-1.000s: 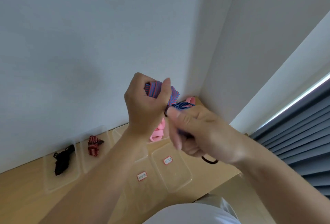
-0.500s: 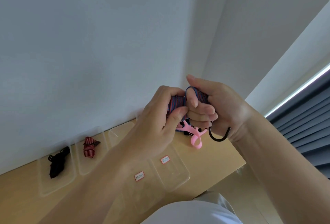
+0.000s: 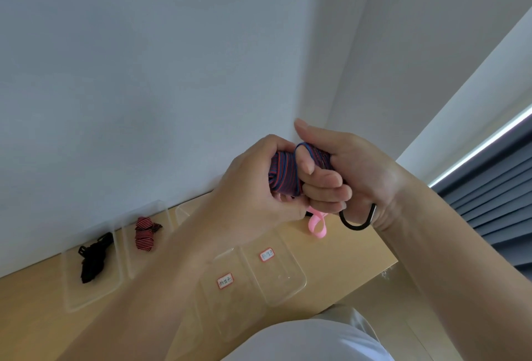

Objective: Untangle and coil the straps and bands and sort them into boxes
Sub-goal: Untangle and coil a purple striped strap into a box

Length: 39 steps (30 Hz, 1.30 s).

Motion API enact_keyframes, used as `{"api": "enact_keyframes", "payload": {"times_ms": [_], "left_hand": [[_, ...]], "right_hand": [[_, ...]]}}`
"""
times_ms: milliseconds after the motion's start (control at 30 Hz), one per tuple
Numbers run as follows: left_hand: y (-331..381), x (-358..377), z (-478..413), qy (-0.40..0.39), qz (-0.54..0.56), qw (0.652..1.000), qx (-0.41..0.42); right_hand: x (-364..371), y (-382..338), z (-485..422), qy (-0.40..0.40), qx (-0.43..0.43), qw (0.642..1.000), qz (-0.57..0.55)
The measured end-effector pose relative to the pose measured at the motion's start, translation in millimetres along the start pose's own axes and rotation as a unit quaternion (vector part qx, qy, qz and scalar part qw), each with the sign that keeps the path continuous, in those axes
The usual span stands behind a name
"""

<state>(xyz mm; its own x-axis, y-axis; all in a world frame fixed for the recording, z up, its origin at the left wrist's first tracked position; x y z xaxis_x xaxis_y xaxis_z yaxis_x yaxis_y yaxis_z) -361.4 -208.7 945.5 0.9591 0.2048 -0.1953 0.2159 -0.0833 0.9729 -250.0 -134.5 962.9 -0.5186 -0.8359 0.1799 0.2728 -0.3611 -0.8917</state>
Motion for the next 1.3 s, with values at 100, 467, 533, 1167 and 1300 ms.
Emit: {"api": "enact_keyframes", "payload": {"times_ms": [100, 467, 533, 1167, 1300], "left_hand": [[-2, 1, -3, 0.012, 0.039, 0.999, -0.026], [-20, -42, -3, 0.079, -0.106, 0.991, -0.015], [-21, -41, -3, 0.092, -0.101, 0.990, -0.021], [-13, 7, 10, -0.058, -0.127, 0.990, 0.007], [-6, 9, 17, -0.059, -0.132, 0.988, 0.060]], "right_hand": [[0, -1, -1, 0.020, -0.003, 0.999, 0.032], [-35, 11, 11, -0.025, 0.020, 0.950, 0.310], [-38, 5, 17, 0.017, -0.022, 0.955, 0.295], [-13, -19, 4, 0.417, -0.299, 0.777, 0.364], [-37, -45, 2, 0.467, -0.273, 0.747, 0.388]]}}
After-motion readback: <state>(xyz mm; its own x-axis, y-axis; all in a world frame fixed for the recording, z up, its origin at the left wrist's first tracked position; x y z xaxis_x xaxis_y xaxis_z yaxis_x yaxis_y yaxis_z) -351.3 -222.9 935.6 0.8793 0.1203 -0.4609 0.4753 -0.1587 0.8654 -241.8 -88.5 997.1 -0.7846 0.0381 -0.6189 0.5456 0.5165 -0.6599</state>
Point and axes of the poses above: each hand's wrist, its own z-axis away from the middle knuckle, its own x-axis out of the palm, y = z × x, the point moved 4 cm from there along -z, towards the middle knuckle, and after that the axes turned 14 degrees about z, right-handed, at the moved point
